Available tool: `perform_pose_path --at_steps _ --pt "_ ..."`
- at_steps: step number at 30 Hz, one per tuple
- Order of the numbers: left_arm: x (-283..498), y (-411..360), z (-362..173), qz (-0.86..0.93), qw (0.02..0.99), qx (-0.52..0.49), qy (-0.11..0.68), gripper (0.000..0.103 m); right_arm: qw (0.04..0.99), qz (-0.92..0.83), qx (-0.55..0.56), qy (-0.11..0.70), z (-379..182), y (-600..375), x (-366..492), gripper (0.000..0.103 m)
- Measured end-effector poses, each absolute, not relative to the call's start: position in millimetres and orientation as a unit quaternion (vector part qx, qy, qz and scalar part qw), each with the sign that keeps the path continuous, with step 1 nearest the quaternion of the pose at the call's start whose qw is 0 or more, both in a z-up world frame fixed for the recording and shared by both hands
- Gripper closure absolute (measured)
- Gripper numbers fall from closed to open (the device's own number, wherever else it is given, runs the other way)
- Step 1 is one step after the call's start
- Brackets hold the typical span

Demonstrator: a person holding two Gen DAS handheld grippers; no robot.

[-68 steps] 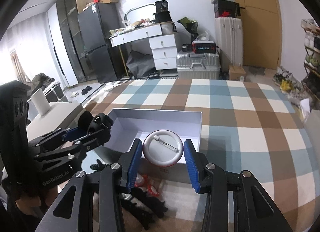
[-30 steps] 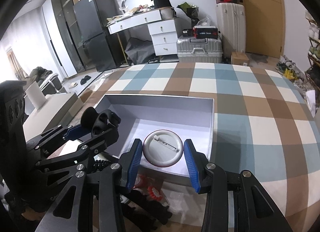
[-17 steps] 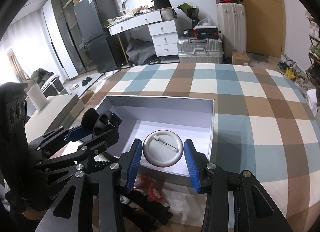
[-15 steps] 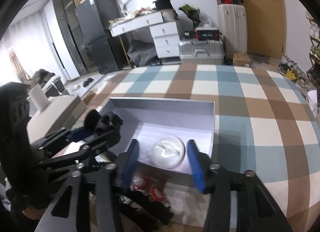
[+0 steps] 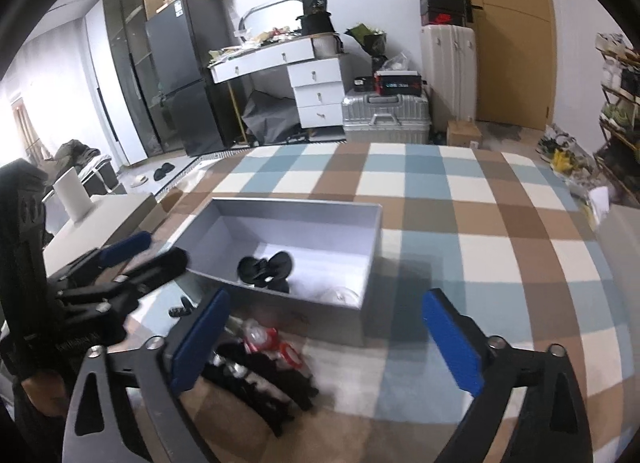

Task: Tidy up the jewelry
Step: 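Withdraw both open tools from the grey box back to the pile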

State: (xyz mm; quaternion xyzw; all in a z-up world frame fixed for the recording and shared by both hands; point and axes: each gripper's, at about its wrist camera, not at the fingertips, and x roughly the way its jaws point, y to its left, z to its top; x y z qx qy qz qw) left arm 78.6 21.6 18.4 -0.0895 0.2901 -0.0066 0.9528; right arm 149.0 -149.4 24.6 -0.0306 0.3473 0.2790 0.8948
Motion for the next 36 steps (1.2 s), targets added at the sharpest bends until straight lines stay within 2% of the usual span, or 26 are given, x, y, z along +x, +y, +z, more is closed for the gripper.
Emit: perform_pose_path --at_steps 17,36 --pt "62.9 33.8 3.0 -0.005 0.942 -0.108 0.318 0.001 0.874 0.262 -0.033 0.407 -1.8 -152.9 128.9 0.000" --pt "62.3 30.7 -6.7 0.000 0.935 -0.090 0.343 0.001 0.864 0.251 -0.058 0.433 -24.6 -140.7 132.1 0.002"
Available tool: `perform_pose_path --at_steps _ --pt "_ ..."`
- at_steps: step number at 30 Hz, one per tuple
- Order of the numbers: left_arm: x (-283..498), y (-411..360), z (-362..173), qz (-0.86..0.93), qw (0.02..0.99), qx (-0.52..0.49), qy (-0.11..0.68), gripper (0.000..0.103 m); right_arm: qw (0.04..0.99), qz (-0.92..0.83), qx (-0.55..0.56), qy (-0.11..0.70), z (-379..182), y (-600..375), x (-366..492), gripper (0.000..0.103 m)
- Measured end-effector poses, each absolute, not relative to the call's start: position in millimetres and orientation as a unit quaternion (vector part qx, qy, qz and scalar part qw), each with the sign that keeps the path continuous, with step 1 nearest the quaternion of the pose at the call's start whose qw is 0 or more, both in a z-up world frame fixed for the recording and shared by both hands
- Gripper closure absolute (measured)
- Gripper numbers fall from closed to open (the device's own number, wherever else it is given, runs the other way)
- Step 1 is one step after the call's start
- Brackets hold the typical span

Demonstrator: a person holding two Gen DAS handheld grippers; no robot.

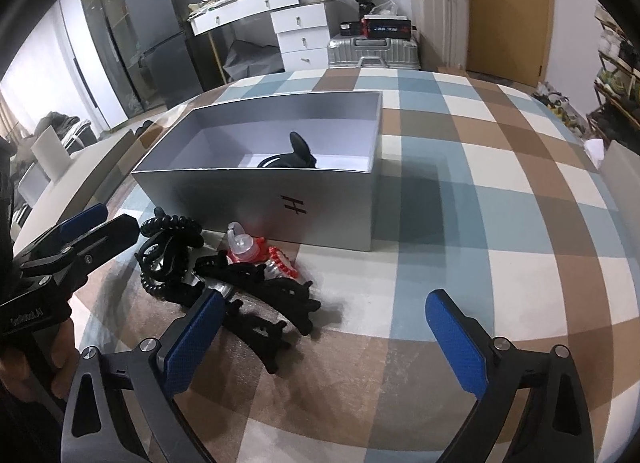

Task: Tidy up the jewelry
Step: 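Withdraw both open tools from the grey box back to the pile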

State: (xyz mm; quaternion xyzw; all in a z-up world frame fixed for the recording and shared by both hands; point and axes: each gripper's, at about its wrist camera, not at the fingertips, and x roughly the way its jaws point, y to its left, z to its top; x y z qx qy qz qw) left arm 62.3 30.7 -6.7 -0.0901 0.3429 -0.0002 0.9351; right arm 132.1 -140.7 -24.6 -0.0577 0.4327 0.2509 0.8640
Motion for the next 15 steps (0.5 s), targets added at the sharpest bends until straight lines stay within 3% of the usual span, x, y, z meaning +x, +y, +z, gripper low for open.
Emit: perform_pose_path --at_steps 15 --pt "63.7 29.7 -7.9 0.003 0.933 -0.086 0.349 0.001 0.878 0.168 -0.080 0.441 -33.8 -164.6 146.6 0.006"
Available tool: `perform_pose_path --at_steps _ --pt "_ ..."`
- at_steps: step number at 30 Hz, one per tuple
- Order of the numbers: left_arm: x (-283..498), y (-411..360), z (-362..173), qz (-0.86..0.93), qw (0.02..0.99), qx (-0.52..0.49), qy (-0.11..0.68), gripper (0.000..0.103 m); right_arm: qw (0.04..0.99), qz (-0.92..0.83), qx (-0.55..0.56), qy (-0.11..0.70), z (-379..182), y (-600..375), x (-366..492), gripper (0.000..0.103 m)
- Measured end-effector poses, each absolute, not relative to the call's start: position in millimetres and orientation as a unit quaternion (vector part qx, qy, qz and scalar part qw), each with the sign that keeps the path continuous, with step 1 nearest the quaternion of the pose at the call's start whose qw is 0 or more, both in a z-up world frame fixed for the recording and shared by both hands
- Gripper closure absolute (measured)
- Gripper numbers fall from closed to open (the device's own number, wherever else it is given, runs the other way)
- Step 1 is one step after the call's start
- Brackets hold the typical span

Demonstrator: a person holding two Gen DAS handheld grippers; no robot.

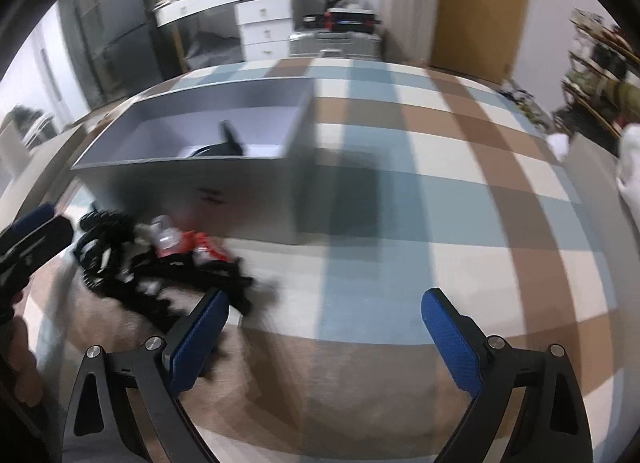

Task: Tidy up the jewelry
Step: 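Withdraw both open tools from the grey box back to the pile, then close the right tool on a black claw clip in the pile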

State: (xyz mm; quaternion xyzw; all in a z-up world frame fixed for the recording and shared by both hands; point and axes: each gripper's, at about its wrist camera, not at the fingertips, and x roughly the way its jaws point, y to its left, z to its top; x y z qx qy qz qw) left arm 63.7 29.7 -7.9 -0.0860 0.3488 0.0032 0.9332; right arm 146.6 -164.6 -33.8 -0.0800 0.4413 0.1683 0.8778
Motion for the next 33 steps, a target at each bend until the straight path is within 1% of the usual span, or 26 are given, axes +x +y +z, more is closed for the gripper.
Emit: perform_pose_path --at_steps 6,13,17,22,24,27,30,32,33 --pt "62.4 33.6 -6.7 0.010 0.934 -0.092 0.346 0.001 0.871 0.212 -0.050 0.441 -28.8 -158.7 139.9 0.006" --pt "62.7 49.4 -6.0 0.029 0.932 -0.129 0.338 0.001 0.855 0.255 -0.081 0.444 -31.3 -120.0 125.7 0.006" --pt "62.9 53.0 -6.6 0.031 0.930 -0.142 0.338 0.001 0.850 0.266 -0.069 0.450 -33.2 -124.8 120.7 0.006" --pt "62.9 51.0 -6.7 0.028 0.930 -0.138 0.339 0.001 0.846 0.274 -0.081 0.451 -34.6 -126.2 114.7 0.006" --pt "63.6 50.7 -7.7 0.026 0.929 -0.137 0.342 0.001 0.842 0.282 -0.090 0.450 -36.5 -123.4 110.6 0.009" --pt "64.6 49.4 -8.4 0.022 0.929 -0.133 0.345 0.001 0.846 0.279 -0.114 0.441 -37.2 -117.6 104.6 0.017" --pt "66.0 46.8 -10.1 0.016 0.927 -0.128 0.353 0.001 0.843 0.292 -0.111 0.438 -36.1 -116.9 101.3 0.026" --pt "66.5 44.9 -10.6 0.013 0.926 -0.124 0.357 0.001 0.840 0.304 -0.110 0.437 -35.1 -116.0 99.0 0.036" --pt "66.8 43.8 -10.5 0.013 0.926 -0.122 0.357 0.001 0.839 0.307 -0.108 0.437 -34.7 -116.4 98.6 0.039"
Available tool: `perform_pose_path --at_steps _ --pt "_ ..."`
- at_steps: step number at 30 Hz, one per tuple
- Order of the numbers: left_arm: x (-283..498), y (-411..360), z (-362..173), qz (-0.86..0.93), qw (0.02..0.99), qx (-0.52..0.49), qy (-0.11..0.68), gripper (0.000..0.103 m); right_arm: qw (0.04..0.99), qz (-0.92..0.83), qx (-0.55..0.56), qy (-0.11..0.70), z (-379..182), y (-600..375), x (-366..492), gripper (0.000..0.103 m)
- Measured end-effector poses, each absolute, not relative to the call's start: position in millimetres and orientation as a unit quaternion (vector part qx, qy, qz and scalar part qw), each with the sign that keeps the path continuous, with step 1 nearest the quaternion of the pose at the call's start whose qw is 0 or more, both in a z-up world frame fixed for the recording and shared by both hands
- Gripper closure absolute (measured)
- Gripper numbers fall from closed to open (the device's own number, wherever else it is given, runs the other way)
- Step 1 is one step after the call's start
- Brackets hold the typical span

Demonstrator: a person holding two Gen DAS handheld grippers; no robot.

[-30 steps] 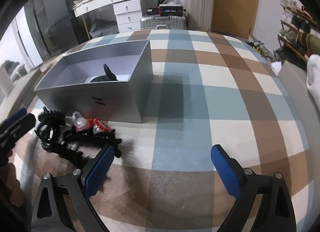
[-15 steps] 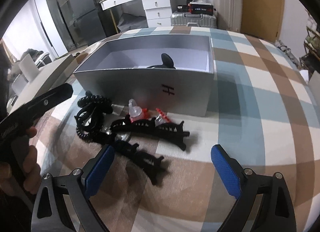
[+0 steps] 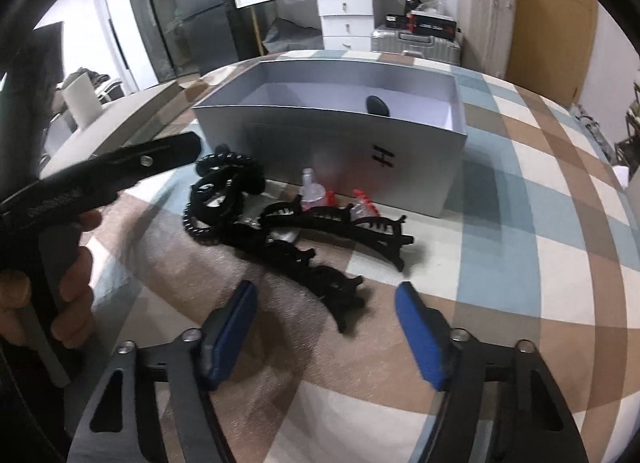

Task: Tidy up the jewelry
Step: 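Close the right tool on a black claw clip in the pile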

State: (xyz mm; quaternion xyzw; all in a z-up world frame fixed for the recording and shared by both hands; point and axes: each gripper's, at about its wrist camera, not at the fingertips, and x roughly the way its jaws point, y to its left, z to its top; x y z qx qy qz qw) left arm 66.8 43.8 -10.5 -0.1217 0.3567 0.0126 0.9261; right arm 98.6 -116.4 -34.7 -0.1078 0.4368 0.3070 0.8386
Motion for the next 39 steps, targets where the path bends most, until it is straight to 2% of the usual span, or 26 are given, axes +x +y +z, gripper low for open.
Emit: perform_pose_path --at_steps 2,7,9,11,17,26,39 --pt "65.9 43.6 -9.9 0.012 0.927 -0.121 0.355 0.001 0.833 0.326 -0.094 0.437 -34.2 -118.0 98.3 0.047" --pt "65.2 44.5 -10.4 0.012 0.927 -0.122 0.355 0.001 0.834 0.331 -0.086 0.432 -34.9 -118.5 99.3 0.048" --pt "66.0 44.5 -11.2 0.010 0.926 -0.121 0.357 0.001 0.836 0.329 -0.087 0.431 -34.9 -116.9 101.3 0.053" --pt "66.6 43.9 -12.1 0.009 0.925 -0.120 0.360 0.001 0.838 0.323 -0.098 0.429 -34.8 -115.0 101.3 0.063" --pt "66.6 39.9 -11.8 0.005 0.925 -0.115 0.363 0.001 0.838 0.322 -0.116 0.426 -34.3 -115.8 98.2 0.072" --pt "68.2 35.0 -14.9 -0.004 0.921 -0.108 0.375 0.001 0.842 0.350 -0.103 0.398 -23.7 -125.9 88.3 0.078" --pt "67.0 26.3 -17.9 -0.031 0.913 -0.100 0.394 0.001 0.867 0.345 -0.048 0.358 -5.4 -156.8 83.3 0.078"
